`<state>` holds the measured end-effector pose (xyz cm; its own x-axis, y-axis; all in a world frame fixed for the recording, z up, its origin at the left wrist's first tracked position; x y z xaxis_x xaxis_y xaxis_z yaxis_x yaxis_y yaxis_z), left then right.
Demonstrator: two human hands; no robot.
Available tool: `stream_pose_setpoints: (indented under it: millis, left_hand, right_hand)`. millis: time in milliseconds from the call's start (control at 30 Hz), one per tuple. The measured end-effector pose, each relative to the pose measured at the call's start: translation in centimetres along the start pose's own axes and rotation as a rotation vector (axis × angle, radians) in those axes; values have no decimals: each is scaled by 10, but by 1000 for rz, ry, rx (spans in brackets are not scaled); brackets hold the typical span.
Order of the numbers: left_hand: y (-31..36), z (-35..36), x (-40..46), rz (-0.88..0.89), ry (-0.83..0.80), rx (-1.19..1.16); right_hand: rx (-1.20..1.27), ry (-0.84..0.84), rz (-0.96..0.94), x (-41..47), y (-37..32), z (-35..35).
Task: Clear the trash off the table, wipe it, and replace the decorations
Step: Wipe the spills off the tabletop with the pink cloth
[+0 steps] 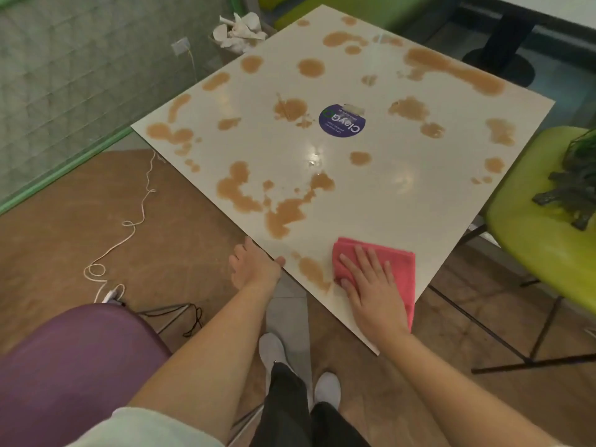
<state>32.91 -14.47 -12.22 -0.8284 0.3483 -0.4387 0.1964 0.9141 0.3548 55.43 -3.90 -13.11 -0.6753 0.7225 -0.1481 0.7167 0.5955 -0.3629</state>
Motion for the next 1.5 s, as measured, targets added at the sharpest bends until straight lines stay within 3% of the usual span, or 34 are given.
stream_pose_setpoints:
  millis: [133, 300, 400, 500, 600, 767, 967, 1133, 1267, 1400, 1500]
  left_hand:
    - [1, -1, 3, -8, 2, 12]
    - [-2, -5, 5, -11, 10, -16]
    - [-3, -6, 5, -6, 6, -37]
    - [-4, -7, 7, 4, 9, -46]
    - [-4, -7, 7, 6, 20, -47]
    - [-6, -8, 8, 10, 8, -65]
    - [-5, -9, 7, 19, 12, -40]
    - [-6, -8, 9, 21, 19, -36]
    - [-5, -8, 8, 26, 16, -28]
    - [-4, -8, 8, 39, 12, 10]
    - [1, -9, 7, 39, 19, 76]
  right_hand:
    - [-15, -8, 21, -36, -27, 16]
    - [-56, -12, -73, 15, -47, 22]
    - [-50, 30, -29, 30, -28, 11]
    - [-46, 58, 74, 6, -16, 7]
    - [-75, 28, 10, -19, -46, 23]
    - [-20, 30, -33, 36, -64, 23]
    - [-60, 134, 181, 8, -39, 20]
    - [-3, 49, 38, 26, -81, 34]
    - [8, 21, 41, 66, -44, 15]
    - [-63, 139, 172, 31, -26, 12]
    - [-75, 110, 123, 11, -58, 33]
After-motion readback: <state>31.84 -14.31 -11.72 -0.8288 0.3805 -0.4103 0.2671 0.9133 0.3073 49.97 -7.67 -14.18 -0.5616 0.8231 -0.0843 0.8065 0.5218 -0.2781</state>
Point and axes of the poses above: each hand's wrist, its own x-axis towards the middle knuckle, its own z-axis out of the palm, y = z × x, the point moved 9 cm from there along x, towards the middle knuckle, and after that the axes turned 1 degree about z, right-handed, at the moved point
